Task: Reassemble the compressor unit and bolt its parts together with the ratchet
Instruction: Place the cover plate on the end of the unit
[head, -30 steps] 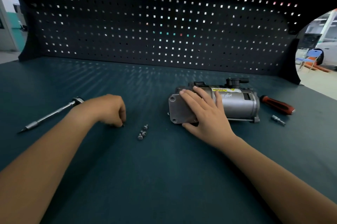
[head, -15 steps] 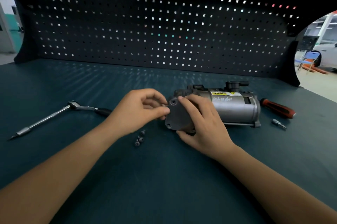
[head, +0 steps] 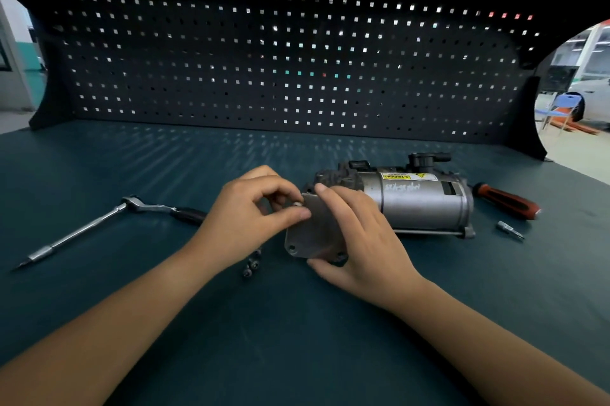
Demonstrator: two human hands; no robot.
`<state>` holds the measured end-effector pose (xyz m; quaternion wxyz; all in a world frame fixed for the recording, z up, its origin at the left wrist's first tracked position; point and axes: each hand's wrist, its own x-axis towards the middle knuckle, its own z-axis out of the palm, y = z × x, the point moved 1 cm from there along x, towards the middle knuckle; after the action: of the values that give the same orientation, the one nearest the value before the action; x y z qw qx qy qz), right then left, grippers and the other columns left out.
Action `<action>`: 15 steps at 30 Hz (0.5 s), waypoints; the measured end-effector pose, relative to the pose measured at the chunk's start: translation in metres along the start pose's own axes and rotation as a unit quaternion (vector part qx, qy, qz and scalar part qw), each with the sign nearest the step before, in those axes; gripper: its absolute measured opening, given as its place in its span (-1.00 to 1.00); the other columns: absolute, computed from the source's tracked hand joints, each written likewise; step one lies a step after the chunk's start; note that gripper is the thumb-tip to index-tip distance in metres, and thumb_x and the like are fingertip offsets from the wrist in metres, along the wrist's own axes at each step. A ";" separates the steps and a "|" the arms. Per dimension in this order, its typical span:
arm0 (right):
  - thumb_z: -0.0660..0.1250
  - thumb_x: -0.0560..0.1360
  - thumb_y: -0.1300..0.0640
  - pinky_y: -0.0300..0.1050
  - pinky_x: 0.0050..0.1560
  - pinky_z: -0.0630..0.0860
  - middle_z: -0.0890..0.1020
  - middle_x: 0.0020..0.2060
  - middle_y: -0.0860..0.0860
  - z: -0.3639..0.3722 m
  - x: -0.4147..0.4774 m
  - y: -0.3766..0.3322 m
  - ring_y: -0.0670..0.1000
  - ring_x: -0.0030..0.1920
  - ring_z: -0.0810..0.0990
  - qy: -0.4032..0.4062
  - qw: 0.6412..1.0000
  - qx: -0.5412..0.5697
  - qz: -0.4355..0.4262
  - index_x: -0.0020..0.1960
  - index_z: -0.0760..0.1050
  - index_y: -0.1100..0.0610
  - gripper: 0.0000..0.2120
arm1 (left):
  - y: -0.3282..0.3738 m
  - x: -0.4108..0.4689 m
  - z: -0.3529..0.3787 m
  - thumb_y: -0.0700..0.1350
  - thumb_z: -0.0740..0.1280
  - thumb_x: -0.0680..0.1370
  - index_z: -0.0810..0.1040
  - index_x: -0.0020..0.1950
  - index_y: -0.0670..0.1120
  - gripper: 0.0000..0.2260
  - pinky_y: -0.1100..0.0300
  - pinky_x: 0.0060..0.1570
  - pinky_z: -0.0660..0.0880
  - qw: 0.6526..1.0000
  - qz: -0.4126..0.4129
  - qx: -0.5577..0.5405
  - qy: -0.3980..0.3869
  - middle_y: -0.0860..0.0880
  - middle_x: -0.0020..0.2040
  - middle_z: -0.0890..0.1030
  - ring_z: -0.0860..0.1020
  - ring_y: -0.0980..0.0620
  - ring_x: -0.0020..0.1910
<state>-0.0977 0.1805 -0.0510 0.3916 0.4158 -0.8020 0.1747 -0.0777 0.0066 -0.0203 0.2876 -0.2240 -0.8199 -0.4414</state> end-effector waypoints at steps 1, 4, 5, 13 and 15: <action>0.56 0.17 0.17 -0.09 0.22 0.29 0.52 0.12 0.24 0.000 0.000 -0.001 0.08 0.16 0.36 0.001 1.000 0.005 -0.001 0.37 0.17 0.14 -0.12 | 0.000 0.000 0.000 -0.21 0.50 0.34 0.57 -0.24 0.07 -0.80 0.42 -0.23 0.41 1.000 0.000 0.005 0.007 0.07 -0.25 0.50 0.50 0.21 -0.21; 0.56 0.16 0.20 -0.17 0.25 0.27 0.51 0.15 0.21 -0.001 0.001 -0.003 0.07 0.19 0.37 0.005 0.999 0.028 -0.016 0.36 0.20 0.17 -0.13 | -0.002 0.000 0.002 -0.18 0.51 0.33 0.52 -0.27 0.09 -0.78 0.30 -0.19 0.47 0.999 -0.011 0.016 0.026 0.09 -0.20 0.49 0.50 0.20 -0.18; 0.56 0.17 0.19 -0.21 0.27 0.25 0.49 0.17 0.18 -0.002 0.001 -0.003 0.06 0.20 0.37 0.005 0.999 0.038 -0.021 0.35 0.20 0.17 -0.14 | -0.003 0.000 0.003 -0.17 0.51 0.33 0.51 -0.27 0.08 -0.78 0.24 -0.16 0.49 0.999 -0.016 0.015 0.026 0.10 -0.19 0.50 0.51 0.20 -0.16; 0.58 0.17 0.20 -0.07 0.27 0.36 0.53 0.17 0.16 0.000 0.001 -0.001 0.06 0.22 0.39 -0.001 0.999 0.040 -0.027 0.33 0.23 0.17 -0.16 | -0.016 0.004 0.005 -0.17 0.51 0.33 0.51 -0.23 -0.01 -0.81 0.44 -0.31 0.47 0.986 -0.140 -0.083 -0.017 0.14 -0.37 0.60 0.55 0.26 -0.38; 0.57 0.17 0.18 -0.01 0.27 0.35 0.53 0.19 0.15 0.001 0.001 -0.001 0.07 0.22 0.39 -0.002 0.999 0.025 -0.031 0.33 0.23 0.17 -0.17 | -0.017 0.005 0.004 -0.22 0.50 0.34 0.52 -0.28 -0.03 -0.82 0.43 -0.30 0.48 0.986 -0.130 -0.101 -0.009 0.16 -0.39 0.60 0.53 0.27 -0.39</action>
<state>-0.0973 0.1785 -0.0503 0.3847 0.4505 -0.7849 0.1818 -0.0931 0.0019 -0.0295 0.1960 -0.1473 -0.7962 -0.5531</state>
